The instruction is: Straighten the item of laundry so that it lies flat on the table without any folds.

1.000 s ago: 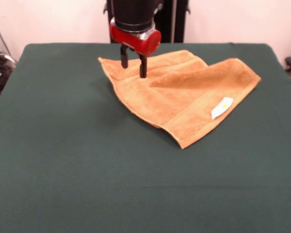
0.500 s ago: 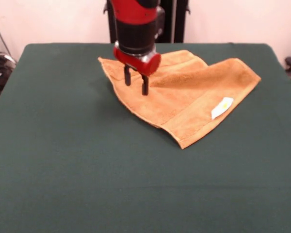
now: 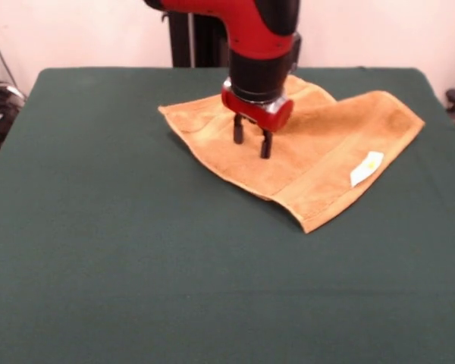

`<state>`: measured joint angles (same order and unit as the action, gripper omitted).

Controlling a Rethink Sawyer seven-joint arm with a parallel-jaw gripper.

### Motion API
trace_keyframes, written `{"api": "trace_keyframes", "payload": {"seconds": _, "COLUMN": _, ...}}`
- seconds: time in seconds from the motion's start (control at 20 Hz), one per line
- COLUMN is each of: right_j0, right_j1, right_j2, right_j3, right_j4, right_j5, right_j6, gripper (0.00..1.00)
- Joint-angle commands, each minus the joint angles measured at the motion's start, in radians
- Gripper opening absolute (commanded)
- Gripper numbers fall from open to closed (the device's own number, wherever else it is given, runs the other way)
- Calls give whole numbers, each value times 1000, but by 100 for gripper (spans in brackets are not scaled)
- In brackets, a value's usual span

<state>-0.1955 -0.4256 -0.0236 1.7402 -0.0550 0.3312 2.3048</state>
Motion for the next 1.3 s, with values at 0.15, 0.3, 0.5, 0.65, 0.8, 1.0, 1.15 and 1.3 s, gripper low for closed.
{"api": "trace_keyframes", "payload": {"seconds": 0.15, "right_j0": 20, "right_j1": 172, "right_j2": 45, "right_j3": -205, "right_j4": 58, "right_j5": -44, "right_j6": 100, "gripper": 100}}
{"api": "trace_keyframes", "payload": {"seconds": 0.3, "right_j0": 13, "right_j1": 219, "right_j2": 34, "right_j3": -279, "right_j4": 38, "right_j5": -33, "right_j6": 68, "gripper": 100}}
{"api": "trace_keyframes", "payload": {"seconds": 0.5, "right_j0": 39, "right_j1": 255, "right_j2": 4, "right_j3": -315, "right_j4": 30, "right_j5": -87, "right_j6": 116, "gripper": 100}}
{"api": "trace_keyframes", "payload": {"seconds": 0.65, "right_j0": 35, "right_j1": 256, "right_j2": 7, "right_j3": -321, "right_j4": -2, "right_j5": -115, "right_j6": 110, "gripper": 0}}
{"api": "trace_keyframes", "payload": {"seconds": 0.8, "right_j0": 32, "right_j1": 259, "right_j2": 0, "right_j3": -345, "right_j4": -33, "right_j5": -139, "right_j6": 89, "gripper": 0}}
{"api": "trace_keyframes", "payload": {"seconds": 1.0, "right_j0": -1, "right_j1": 256, "right_j2": 22, "right_j3": -383, "right_j4": -80, "right_j5": -135, "right_j6": 20, "gripper": 0}}
{"api": "trace_keyframes", "payload": {"seconds": 1.15, "right_j0": -18, "right_j1": 251, "right_j2": 36, "right_j3": -403, "right_j4": -109, "right_j5": -120, "right_j6": -14, "gripper": 0}}
{"api": "trace_keyframes", "payload": {"seconds": 1.3, "right_j0": -39, "right_j1": 250, "right_j2": 56, "right_j3": -417, "right_j4": -140, "right_j5": -118, "right_j6": -37, "gripper": 0}}
